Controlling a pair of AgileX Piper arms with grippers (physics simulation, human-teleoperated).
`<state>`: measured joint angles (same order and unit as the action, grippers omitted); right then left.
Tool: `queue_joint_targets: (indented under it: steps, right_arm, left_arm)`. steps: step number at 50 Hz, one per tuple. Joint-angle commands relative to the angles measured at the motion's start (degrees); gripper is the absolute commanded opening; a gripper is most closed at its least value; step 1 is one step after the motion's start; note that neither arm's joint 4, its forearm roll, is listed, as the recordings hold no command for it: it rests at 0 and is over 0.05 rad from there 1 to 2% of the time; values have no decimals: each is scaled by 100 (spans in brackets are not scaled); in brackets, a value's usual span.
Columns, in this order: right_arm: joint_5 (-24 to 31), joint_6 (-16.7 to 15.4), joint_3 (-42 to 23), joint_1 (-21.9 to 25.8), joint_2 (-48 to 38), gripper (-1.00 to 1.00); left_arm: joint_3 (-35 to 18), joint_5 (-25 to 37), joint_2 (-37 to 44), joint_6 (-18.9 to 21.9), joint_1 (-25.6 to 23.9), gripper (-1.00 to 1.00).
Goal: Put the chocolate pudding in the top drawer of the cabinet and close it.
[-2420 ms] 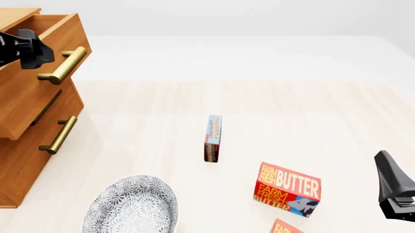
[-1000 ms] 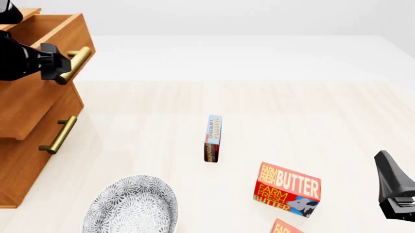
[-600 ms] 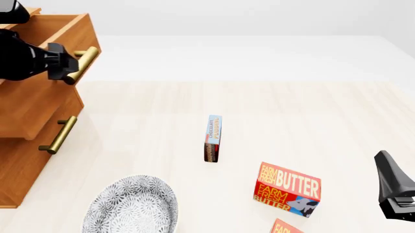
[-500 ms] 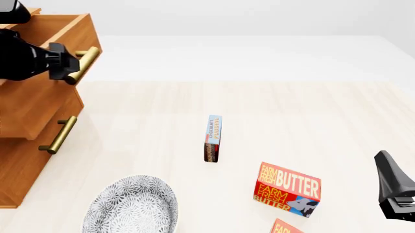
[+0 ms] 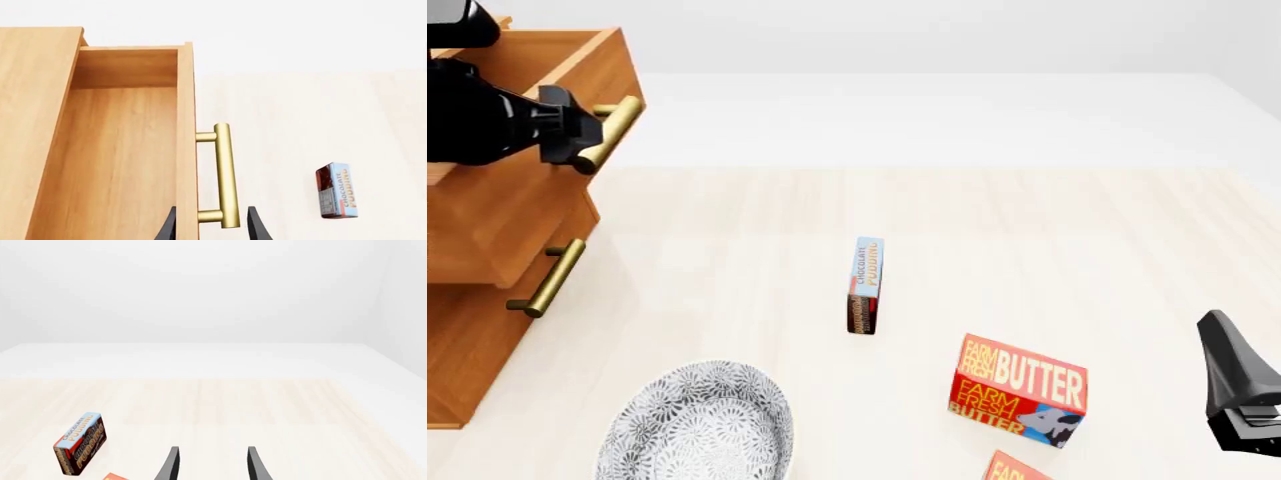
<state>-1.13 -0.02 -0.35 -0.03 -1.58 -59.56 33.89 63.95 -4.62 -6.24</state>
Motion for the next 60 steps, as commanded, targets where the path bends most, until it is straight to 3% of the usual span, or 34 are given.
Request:
queue_joint_targets:
  steps: [1,60]
  right_arm:
    - [0,0,0,-1,0,100]
    - [0,0,0,1,1,100]
  left_arm:
    - [119,-168,171,176,-176,100]
    - [113,-408,331,-6,-628,100]
